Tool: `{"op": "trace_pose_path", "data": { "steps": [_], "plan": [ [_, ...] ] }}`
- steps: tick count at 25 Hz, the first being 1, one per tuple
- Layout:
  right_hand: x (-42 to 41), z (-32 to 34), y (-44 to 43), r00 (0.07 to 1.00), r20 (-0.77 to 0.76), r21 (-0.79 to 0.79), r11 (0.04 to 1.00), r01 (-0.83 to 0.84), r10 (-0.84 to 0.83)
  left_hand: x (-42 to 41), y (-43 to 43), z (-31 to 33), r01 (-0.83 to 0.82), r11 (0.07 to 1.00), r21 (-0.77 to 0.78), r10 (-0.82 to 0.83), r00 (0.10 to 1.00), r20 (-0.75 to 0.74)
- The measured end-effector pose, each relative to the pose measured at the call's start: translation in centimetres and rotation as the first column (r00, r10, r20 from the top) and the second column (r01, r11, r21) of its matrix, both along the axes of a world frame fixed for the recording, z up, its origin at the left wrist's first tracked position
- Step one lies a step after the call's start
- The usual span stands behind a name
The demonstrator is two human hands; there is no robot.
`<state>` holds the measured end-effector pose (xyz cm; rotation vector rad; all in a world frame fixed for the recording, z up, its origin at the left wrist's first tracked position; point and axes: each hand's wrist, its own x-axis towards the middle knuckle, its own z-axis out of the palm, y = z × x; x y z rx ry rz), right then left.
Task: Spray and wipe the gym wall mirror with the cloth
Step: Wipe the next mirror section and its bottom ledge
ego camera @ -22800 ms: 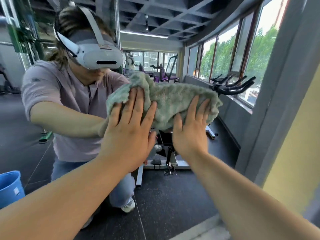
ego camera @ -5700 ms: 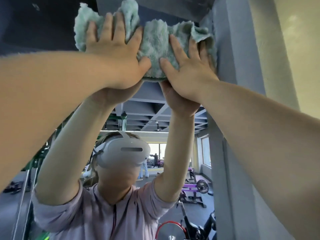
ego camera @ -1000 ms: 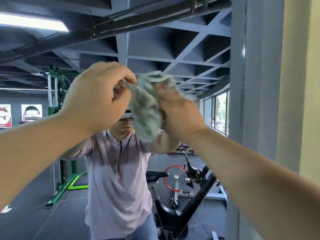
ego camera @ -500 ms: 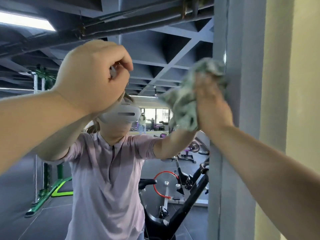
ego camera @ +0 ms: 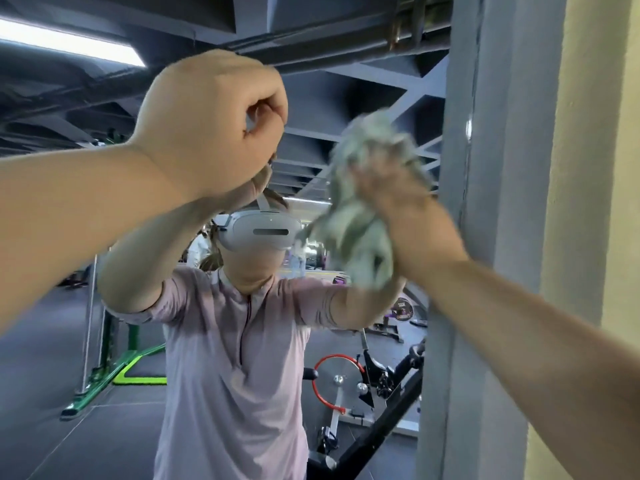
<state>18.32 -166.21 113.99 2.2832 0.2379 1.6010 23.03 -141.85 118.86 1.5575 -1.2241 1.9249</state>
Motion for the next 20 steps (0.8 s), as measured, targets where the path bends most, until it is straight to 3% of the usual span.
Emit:
{"op": "trace_pose_path", "data": {
  "steps": [1, 2, 3, 4, 5, 6, 8, 9, 10, 12, 14, 17, 20],
  "plan": [
    [-0.6, 2.6, 0.0, 0.992, 0.059, 0.271, 0.958, 0.096, -0.116, 0.3, 0.1, 0.1, 0.000, 1.000, 0.001, 0.000, 1.000, 0.001],
    [-0.3, 5.0, 2.1, 0.981, 0.106, 0.486, 0.869, 0.089, -0.160, 0.6, 1.1, 0.3, 0.001, 1.000, -0.002, -0.001, 1.000, 0.000],
    [0.3, 6.2, 4.7, 0.987, 0.102, 0.574, 0.818, 0.047, -0.128, 0.8, 1.6, 0.4, 0.004, 1.000, 0.000, -0.004, 1.000, -0.004],
    [1.6, 6.3, 8.5, 0.990, 0.125, 0.549, 0.836, -0.009, -0.072, 1.2, 2.7, 0.9, 0.002, 1.000, 0.000, -0.002, 1.000, -0.001],
    [3.0, 5.3, 11.6, 0.988, 0.154, 0.429, 0.901, -0.070, 0.003, 1.4, 3.5, 1.1, -0.009, 1.000, 0.015, 0.008, 1.000, 0.018],
    [3.9, 3.2, 13.2, 0.983, 0.141, 0.202, 0.969, -0.143, 0.116, 1.5, 3.6, 1.2, -0.012, 1.000, 0.016, 0.011, 0.999, 0.035],
    [5.4, -1.1, 14.6, 0.977, 0.033, -0.192, 0.961, -0.200, 0.210, 2.1, 6.3, 1.6, 0.001, 1.000, -0.020, -0.001, 0.999, 0.034],
    [5.2, -1.7, 14.0, 0.988, 0.040, -0.275, 0.952, -0.135, 0.152, 2.8, 7.8, 1.8, 0.018, 1.000, -0.025, -0.018, 1.000, 0.019],
    [4.3, -1.2, 12.8, 0.996, 0.048, -0.261, 0.964, -0.059, 0.073, 3.2, 8.4, 1.6, 0.019, 1.000, -0.005, -0.019, 1.000, 0.014],
    [2.9, 0.9, 12.3, 0.992, 0.052, 0.056, 0.993, 0.108, -0.111, 4.0, 9.4, 0.8, 0.018, 0.998, 0.062, -0.020, 0.999, 0.025],
    [3.4, 2.9, 14.4, 0.970, -0.027, 0.305, 0.922, 0.239, -0.242, 4.6, 10.4, 0.4, 0.064, 0.992, 0.106, -0.065, 0.998, 0.007],
    [4.2, 4.0, 18.1, 0.965, -0.046, 0.375, 0.891, 0.257, -0.259, 4.5, 10.9, 0.0, 0.112, 0.981, 0.158, -0.121, 0.992, 0.047],
    [3.5, 3.7, 18.8, 0.930, -0.140, 0.361, 0.857, 0.367, -0.339, 5.0, 10.9, -0.5, -0.062, 0.948, 0.312, -0.035, 0.954, 0.297]
  ]
}}
